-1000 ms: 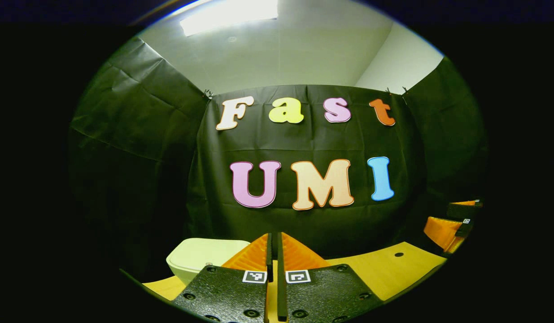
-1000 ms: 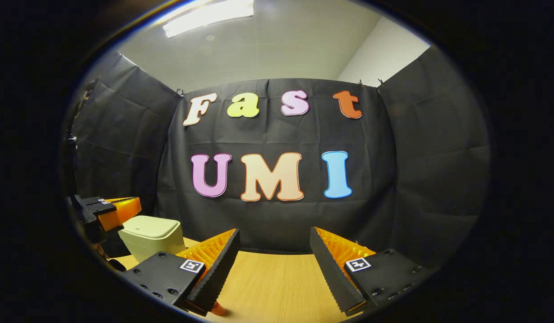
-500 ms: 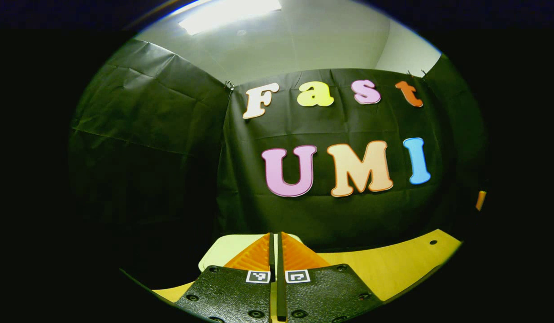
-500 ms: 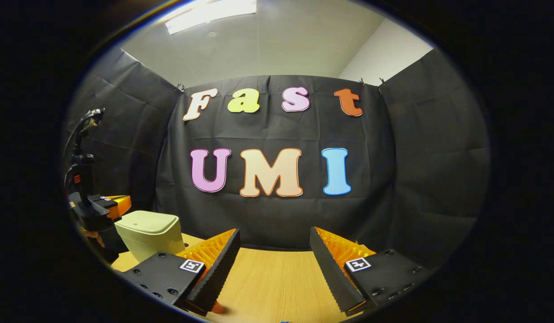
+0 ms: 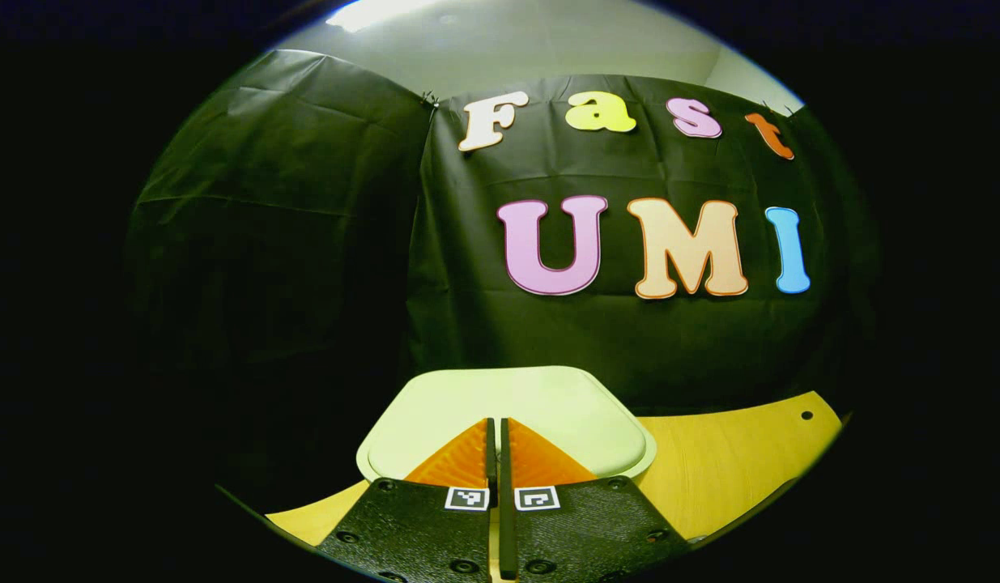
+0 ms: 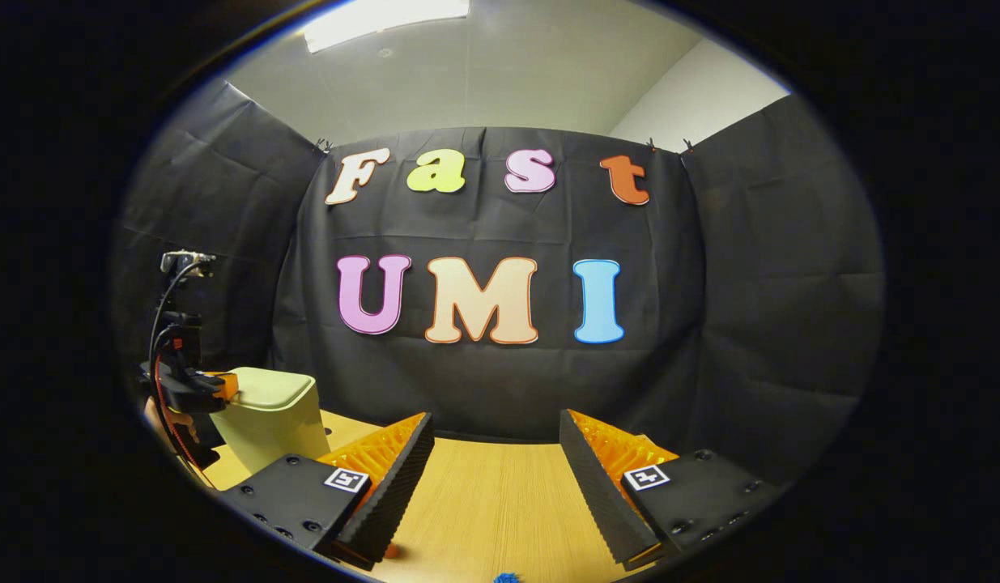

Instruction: Press the lid of the desktop garbage bin to open it, pick up the crumpled paper on the desktop and throw it into the bin, then pick up the pop can on the desktop and drop it into the bin, and finally close the garbage bin lid.

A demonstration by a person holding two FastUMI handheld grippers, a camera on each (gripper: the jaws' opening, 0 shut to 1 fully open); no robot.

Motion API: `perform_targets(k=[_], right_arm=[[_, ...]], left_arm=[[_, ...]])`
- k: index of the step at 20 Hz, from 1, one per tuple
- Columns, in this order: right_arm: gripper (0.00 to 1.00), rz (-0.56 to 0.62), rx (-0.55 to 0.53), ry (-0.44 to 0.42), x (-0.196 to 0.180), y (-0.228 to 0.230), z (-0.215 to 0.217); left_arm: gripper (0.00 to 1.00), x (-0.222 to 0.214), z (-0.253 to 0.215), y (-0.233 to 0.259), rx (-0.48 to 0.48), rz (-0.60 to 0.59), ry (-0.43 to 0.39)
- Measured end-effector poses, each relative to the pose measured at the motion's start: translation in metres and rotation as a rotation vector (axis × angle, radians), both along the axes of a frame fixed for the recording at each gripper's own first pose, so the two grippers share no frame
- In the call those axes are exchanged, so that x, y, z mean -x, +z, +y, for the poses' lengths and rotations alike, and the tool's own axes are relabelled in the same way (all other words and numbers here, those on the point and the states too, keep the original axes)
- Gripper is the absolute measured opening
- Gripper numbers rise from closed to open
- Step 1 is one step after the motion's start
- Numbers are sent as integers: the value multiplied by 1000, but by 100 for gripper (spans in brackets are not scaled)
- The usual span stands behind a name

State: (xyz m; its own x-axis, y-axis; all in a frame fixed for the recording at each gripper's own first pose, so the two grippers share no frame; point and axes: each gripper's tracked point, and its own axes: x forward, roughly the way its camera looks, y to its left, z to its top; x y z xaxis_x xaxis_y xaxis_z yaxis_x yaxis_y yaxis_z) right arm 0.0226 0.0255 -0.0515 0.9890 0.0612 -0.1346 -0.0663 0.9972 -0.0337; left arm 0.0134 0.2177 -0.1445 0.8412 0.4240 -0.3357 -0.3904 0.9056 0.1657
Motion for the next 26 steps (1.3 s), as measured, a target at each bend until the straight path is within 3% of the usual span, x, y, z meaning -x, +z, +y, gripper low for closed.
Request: perform_targets(k=[6, 10, 14, 17, 20, 22, 25, 26], right_arm=[[98, 29, 2, -10, 7, -8, -2], [98, 42, 11, -19, 11, -14, -10], [98, 31, 2, -22, 13, -10, -18], [98, 21, -1, -32, 9, -8, -31], [98, 26, -19, -33, 7, -11, -42], [98, 46, -23, -24, 3, -18, -48], [98, 117, -23, 14, -4, -41, -52], [100, 152, -21, 34, -6, -55, -51]], left_arm=[[0, -2, -2, 2, -73, -74, 2], [0, 1, -4, 1, -8, -109, -8], [0, -2, 1, 19, -64, -125, -16], [0, -6, -21, 65, -85, -217, -73], [2, -11, -50, 103, -45, -310, -133], [19, -10, -75, 110, -4, -318, -183], [69, 1, -106, 125, -2, -336, -225], [71, 5, -114, 129, -13, -340, -234]])
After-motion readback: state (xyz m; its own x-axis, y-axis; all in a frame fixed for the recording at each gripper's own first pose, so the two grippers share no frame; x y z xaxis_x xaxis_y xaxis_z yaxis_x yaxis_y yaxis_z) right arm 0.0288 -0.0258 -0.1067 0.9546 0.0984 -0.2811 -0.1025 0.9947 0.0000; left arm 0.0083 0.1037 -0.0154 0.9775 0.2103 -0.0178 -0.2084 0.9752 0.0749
